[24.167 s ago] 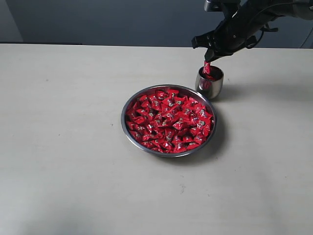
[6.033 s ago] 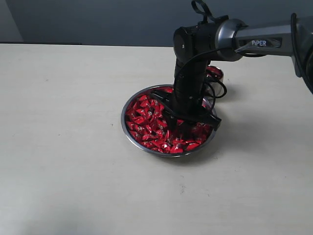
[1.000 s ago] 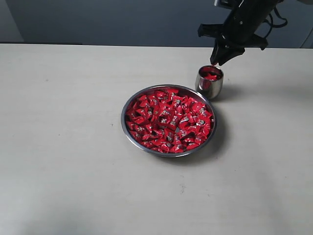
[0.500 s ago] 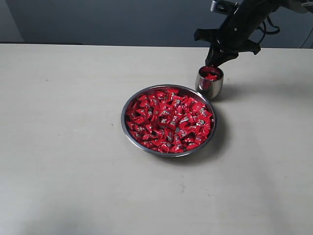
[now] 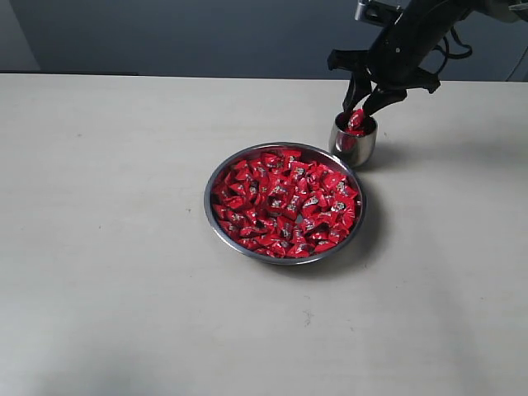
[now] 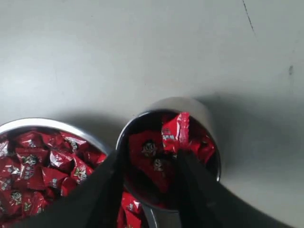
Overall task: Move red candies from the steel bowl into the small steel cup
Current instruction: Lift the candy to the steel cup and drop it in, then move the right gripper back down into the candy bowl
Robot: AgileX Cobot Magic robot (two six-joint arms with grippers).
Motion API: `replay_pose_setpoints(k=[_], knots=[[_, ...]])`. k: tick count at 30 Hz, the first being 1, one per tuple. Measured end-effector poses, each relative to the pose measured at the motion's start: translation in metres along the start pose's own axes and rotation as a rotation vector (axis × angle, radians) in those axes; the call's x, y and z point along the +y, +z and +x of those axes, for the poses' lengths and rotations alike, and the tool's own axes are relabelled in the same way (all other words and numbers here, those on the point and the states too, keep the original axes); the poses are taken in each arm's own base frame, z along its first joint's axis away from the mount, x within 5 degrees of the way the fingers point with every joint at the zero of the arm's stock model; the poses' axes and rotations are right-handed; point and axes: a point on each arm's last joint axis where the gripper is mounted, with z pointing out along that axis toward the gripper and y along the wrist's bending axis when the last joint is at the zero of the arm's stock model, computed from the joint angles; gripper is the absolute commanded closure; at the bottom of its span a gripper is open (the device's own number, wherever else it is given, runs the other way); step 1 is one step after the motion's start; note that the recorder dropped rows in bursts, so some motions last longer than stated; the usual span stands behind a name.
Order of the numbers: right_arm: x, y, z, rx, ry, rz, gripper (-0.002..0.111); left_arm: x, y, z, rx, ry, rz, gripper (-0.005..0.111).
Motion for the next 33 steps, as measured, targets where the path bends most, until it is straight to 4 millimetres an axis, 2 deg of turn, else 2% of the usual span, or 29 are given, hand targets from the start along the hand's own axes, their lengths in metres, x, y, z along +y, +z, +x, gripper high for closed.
replay_pose_setpoints(k=[7,11,14,16,20,22,24,27,33], knots=[[0.011,-0.002,0.005,0.056,-0.003,-0.116,0.072,0.000,0.000,0.000,0.000,0.000,0.000,0.106],[0.024,-0.016,0.006,0.043,-0.024,-0.206,0.072,0.000,0.000,0.000,0.000,0.000,0.000,0.106],[0.036,-0.017,0.008,0.047,-0.061,-0.229,0.072,0.000,0.000,0.000,0.000,0.000,0.000,0.106],[0.050,-0.013,0.012,0.058,-0.106,-0.236,0.072,0.000,0.000,0.000,0.000,0.000,0.000,0.106],[0.095,0.003,0.027,0.097,-0.317,-0.240,0.072,0.000,0.000,0.000,0.000,0.000,0.000,0.106],[0.116,0.014,0.038,0.126,-0.448,-0.199,0.072,0.000,0.000,0.000,0.000,0.000,0.000,0.106],[0.127,0.022,0.047,0.156,-0.552,-0.125,0.072,0.000,0.000,0.000,0.000,0.000,0.000,0.106],[0.133,0.027,0.052,0.174,-0.638,-0.044,0.072,0.000,0.000,0.000,0.000,0.000,0.000,0.106],[0.129,0.027,0.051,0.176,-0.650,-0.001,0.072,0.000,0.000,0.000,0.000,0.000,0.000,0.106]])
